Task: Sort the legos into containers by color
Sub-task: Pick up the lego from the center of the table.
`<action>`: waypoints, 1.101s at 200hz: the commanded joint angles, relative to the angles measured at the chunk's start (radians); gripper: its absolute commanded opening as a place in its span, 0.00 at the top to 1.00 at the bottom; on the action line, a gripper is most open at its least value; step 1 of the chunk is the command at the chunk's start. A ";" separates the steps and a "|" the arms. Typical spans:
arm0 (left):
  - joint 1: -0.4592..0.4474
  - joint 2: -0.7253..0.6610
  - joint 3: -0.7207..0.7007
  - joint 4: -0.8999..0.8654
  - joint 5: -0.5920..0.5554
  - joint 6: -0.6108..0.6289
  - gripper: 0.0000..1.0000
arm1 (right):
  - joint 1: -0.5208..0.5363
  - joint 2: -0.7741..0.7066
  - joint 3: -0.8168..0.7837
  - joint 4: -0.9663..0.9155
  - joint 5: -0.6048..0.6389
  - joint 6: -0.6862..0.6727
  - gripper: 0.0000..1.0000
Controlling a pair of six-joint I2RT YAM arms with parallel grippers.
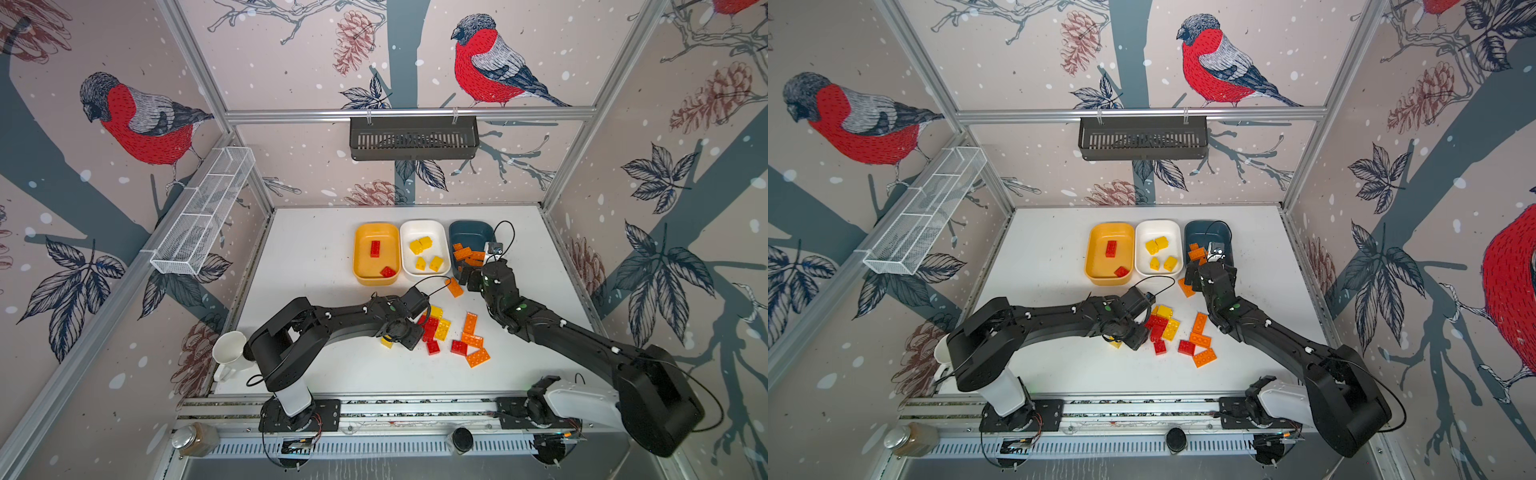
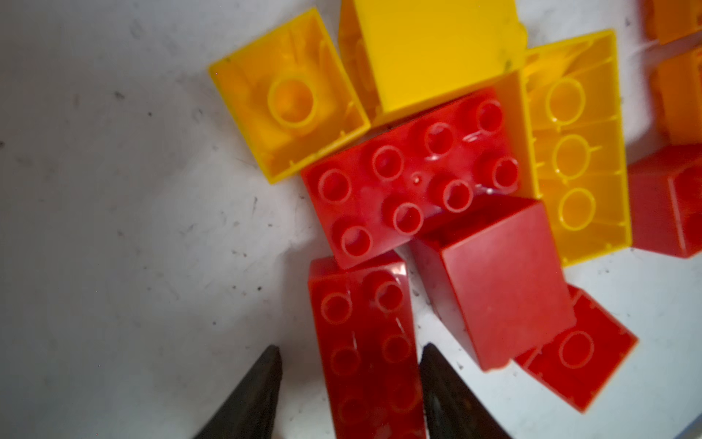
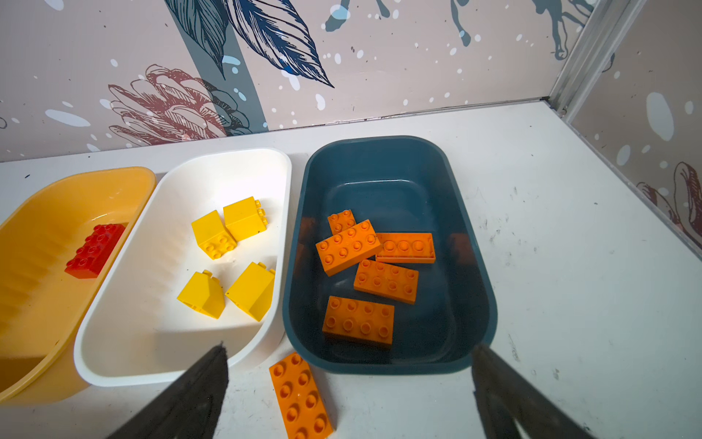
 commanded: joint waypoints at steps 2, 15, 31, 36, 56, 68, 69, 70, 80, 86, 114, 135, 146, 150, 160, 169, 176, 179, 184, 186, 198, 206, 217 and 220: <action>-0.016 0.024 0.006 0.003 -0.030 0.010 0.43 | -0.002 -0.006 0.008 0.008 0.018 0.013 0.01; -0.026 0.035 0.011 -0.002 -0.056 0.010 0.47 | -0.004 -0.006 0.007 0.006 0.019 0.014 0.01; -0.035 0.044 0.011 -0.008 -0.089 0.010 0.51 | -0.004 -0.007 0.008 0.005 0.021 0.015 0.01; -0.035 0.043 0.009 -0.011 -0.099 0.011 0.52 | -0.004 -0.009 0.008 0.005 0.021 0.015 0.01; -0.035 0.032 0.001 -0.014 -0.141 0.006 0.57 | -0.006 -0.012 0.007 0.004 0.025 0.016 0.01; -0.034 0.018 -0.003 -0.010 -0.158 0.000 0.58 | -0.008 -0.015 0.006 0.004 0.023 0.013 0.01; -0.035 0.018 -0.004 -0.009 -0.160 -0.001 0.59 | -0.008 -0.015 0.006 0.004 0.023 0.013 0.01; -0.035 0.018 -0.004 -0.009 -0.160 -0.001 0.59 | -0.008 -0.015 0.006 0.005 0.023 0.013 0.01; -0.034 0.002 -0.007 -0.003 -0.175 -0.011 0.61 | -0.009 -0.017 0.004 0.006 0.018 0.012 0.01; -0.032 -0.006 -0.008 -0.001 -0.186 -0.015 0.62 | -0.010 -0.019 0.004 0.006 0.010 0.010 0.01; 0.008 -0.069 0.009 0.014 -0.190 -0.024 0.68 | -0.010 -0.027 0.009 0.004 -0.066 -0.010 0.01; 0.091 -0.130 0.015 0.062 -0.163 -0.029 0.68 | -0.010 -0.025 0.021 0.003 -0.137 -0.016 0.01; 0.135 -0.158 0.024 0.091 -0.203 -0.026 0.68 | -0.006 -0.024 0.021 0.011 -0.158 -0.022 0.01; 0.152 -0.166 0.025 0.105 -0.224 -0.025 0.68 | -0.003 -0.023 0.019 0.017 -0.167 -0.028 0.01; 0.194 -0.179 0.040 0.136 -0.285 -0.020 0.68 | 0.005 -0.023 0.013 0.038 -0.189 -0.047 0.01; 0.240 -0.179 0.048 0.152 -0.314 -0.017 0.68 | 0.013 -0.021 0.008 0.055 -0.212 -0.071 0.01; 0.278 -0.172 0.095 0.161 -0.318 -0.023 0.68 | 0.021 -0.017 0.008 0.066 -0.234 -0.091 0.01; 0.294 -0.168 0.104 0.167 -0.314 -0.028 0.68 | 0.025 -0.016 0.009 0.066 -0.242 -0.104 0.01; 0.320 -0.162 0.120 0.178 -0.305 -0.037 0.68 | 0.033 -0.013 0.010 0.068 -0.255 -0.123 0.01; 0.330 -0.159 0.126 0.183 -0.301 -0.040 0.68 | 0.037 -0.011 0.012 0.070 -0.260 -0.134 0.01; 0.385 -0.139 0.145 0.234 -0.272 -0.054 0.68 | 0.065 -0.005 0.015 0.070 -0.278 -0.191 0.01; 0.417 -0.122 0.153 0.271 -0.244 -0.055 0.68 | 0.085 -0.001 0.014 0.071 -0.279 -0.230 0.01; 0.447 -0.091 0.172 0.314 -0.229 -0.045 0.68 | 0.113 0.000 0.008 0.078 -0.275 -0.271 0.01; 0.454 -0.081 0.178 0.321 -0.234 -0.042 0.68 | 0.118 0.000 0.004 0.082 -0.275 -0.280 0.01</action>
